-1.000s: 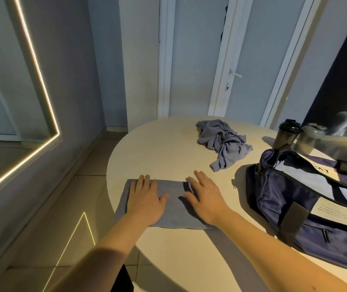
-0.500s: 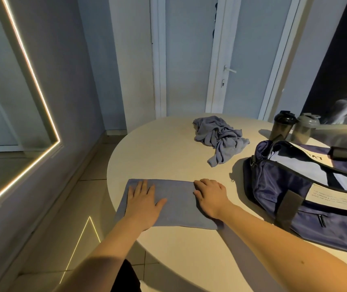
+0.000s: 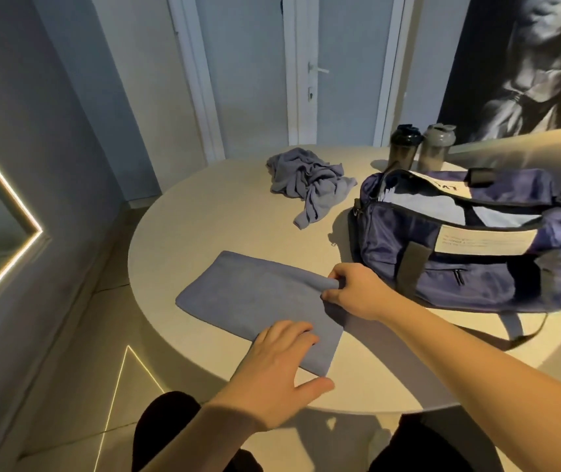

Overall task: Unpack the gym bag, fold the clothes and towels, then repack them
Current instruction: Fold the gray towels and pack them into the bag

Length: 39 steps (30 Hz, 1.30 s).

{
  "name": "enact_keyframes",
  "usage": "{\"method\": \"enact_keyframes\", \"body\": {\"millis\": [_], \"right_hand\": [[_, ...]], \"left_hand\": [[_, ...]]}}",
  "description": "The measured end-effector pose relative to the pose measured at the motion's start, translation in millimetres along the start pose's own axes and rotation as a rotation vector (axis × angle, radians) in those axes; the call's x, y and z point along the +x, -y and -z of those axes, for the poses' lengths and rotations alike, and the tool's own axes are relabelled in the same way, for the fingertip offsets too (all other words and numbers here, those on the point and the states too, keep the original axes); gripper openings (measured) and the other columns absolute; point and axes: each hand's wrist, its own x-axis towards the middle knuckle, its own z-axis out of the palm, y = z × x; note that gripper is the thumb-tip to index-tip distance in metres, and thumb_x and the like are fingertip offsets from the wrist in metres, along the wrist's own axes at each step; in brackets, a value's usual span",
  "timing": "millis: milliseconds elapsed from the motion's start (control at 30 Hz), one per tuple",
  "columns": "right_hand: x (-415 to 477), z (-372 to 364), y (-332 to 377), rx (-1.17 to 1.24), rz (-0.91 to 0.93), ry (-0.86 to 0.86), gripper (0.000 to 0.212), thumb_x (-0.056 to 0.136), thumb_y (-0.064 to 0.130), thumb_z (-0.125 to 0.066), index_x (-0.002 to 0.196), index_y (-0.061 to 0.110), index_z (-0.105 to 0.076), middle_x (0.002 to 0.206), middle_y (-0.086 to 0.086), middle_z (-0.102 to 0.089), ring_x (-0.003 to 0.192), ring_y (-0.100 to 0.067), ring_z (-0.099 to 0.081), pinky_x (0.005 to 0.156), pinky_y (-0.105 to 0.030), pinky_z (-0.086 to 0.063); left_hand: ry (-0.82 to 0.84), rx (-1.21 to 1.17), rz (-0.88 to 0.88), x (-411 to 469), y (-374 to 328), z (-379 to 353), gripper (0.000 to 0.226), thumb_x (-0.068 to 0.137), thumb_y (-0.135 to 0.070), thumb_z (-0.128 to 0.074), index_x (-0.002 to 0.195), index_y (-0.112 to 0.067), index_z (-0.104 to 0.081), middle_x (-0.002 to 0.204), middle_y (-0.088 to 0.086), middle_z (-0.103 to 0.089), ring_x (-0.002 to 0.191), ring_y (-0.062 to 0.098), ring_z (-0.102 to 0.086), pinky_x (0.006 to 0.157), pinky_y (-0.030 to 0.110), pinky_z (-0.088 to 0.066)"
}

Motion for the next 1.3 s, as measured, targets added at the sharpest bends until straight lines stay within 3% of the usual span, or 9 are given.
{"method": "enact_keyframes", "body": {"millis": [167,333,433,567,633,800,1033,1167,1300], "right_hand": [[-45.4,6.7,-6.8,0.318,-0.179,0.111,0.032,0.093,0.026,-0.072,0.117,0.019,-0.053,0.094,-0.009,-0.065,0.055,-0.013,-0.063,0.05,-0.021,-0.05],[-79.2,12.9,-12.0,0.411,-0.228,0.255,0.048,0.094,0.032,-0.07,0.135,0.026,-0.044,0.1,-0.007,-0.068,0.057,-0.015,-0.062,0.059,-0.024,-0.054],[-94.5,16.6,-15.2,0.443,-0.2,0.31,0.048,0.095,0.033,-0.069,0.136,0.028,-0.044,0.091,-0.014,-0.071,0.055,-0.015,-0.057,0.057,-0.023,-0.051],[-101.3,14.7,-26.7,0.353,-0.072,0.172,0.027,0.1,0.039,-0.059,0.124,0.027,-0.059,0.081,-0.008,-0.073,0.058,-0.013,-0.063,0.061,-0.026,-0.051],[-100.2,12.7,-35.4,0.261,0.002,0.051,0.019,0.103,0.025,-0.055,0.118,0.03,-0.064,0.086,0.006,-0.074,0.076,-0.006,-0.067,0.073,-0.025,-0.05],[-102.9,8.1,-43.4,0.407,0.256,0.159,0.069,0.076,-0.021,-0.05,0.122,0.028,-0.068,0.127,0.016,-0.061,0.12,-0.012,-0.059,0.098,-0.029,-0.051],[-88.0,-0.1,-36.1,0.397,0.339,0.25,0.077,0.079,-0.009,-0.071,0.141,0.033,-0.051,0.148,0.019,-0.047,0.141,-0.003,-0.04,0.115,-0.028,-0.038],[-76.3,5.2,-27.0,0.412,0.307,0.319,0.085,0.075,-0.008,-0.068,0.143,0.037,-0.046,0.141,0.018,-0.052,0.133,-0.01,-0.05,0.11,-0.038,-0.045],[-64.5,-1.1,-16.9,0.394,0.279,0.211,0.051,0.085,0.022,-0.08,0.128,0.035,-0.057,0.121,0.016,-0.064,0.112,-0.01,-0.061,0.1,-0.039,-0.052]], "left_hand": [[0.003,-0.036,-0.08,-21.5,8.5,-16.8,0.088,0.07,-0.078,-0.063,0.145,-0.039,-0.038,0.15,-0.029,-0.024,0.14,-0.005,-0.017,0.118,0.019,-0.017],[-0.321,-0.027,-0.234,-34.8,18.5,-36.1,0.053,0.061,-0.011,-0.078,0.111,-0.023,-0.064,0.124,-0.012,-0.055,0.114,0.017,-0.051,0.1,0.032,-0.04],[-0.449,-0.026,-0.325,-43.2,16.7,-34.7,0.038,0.064,0.003,-0.078,0.097,-0.013,-0.069,0.112,-0.004,-0.063,0.101,0.022,-0.059,0.087,0.036,-0.049],[-0.462,-0.068,-0.316,-47.9,14.9,-30.3,0.03,0.068,-0.001,-0.083,0.092,-0.011,-0.07,0.107,-0.005,-0.064,0.098,0.02,-0.06,0.078,0.037,-0.051],[-0.457,-0.085,-0.296,-48.7,13.6,-28.6,0.017,0.08,-0.011,-0.079,0.094,-0.012,-0.07,0.108,-0.006,-0.064,0.101,0.016,-0.059,0.08,0.034,-0.051],[-0.483,-0.16,-0.152,-46.5,4.7,-24.9,0.021,0.098,-0.033,-0.059,0.093,-0.015,-0.069,0.099,-0.011,-0.064,0.093,0.01,-0.059,0.075,0.03,-0.052],[-0.627,-0.606,0.249,-29.1,-6.5,-7.2,0.024,0.093,-0.043,-0.057,0.085,-0.022,-0.065,0.065,-0.007,-0.053,0.059,0.015,-0.048,0.056,0.032,-0.044],[-0.606,-0.743,0.423,-14.4,-2.4,6.2,0.025,0.099,-0.043,-0.059,0.088,-0.021,-0.065,0.075,0.006,-0.063,0.074,0.03,-0.06,0.065,0.046,-0.052],[-0.602,-0.782,0.538,-3.6,10.1,10.2,0.033,0.098,-0.044,-0.06,0.091,-0.013,-0.065,0.088,0.011,-0.068,0.087,0.033,-0.064,0.075,0.049,-0.056]]}}
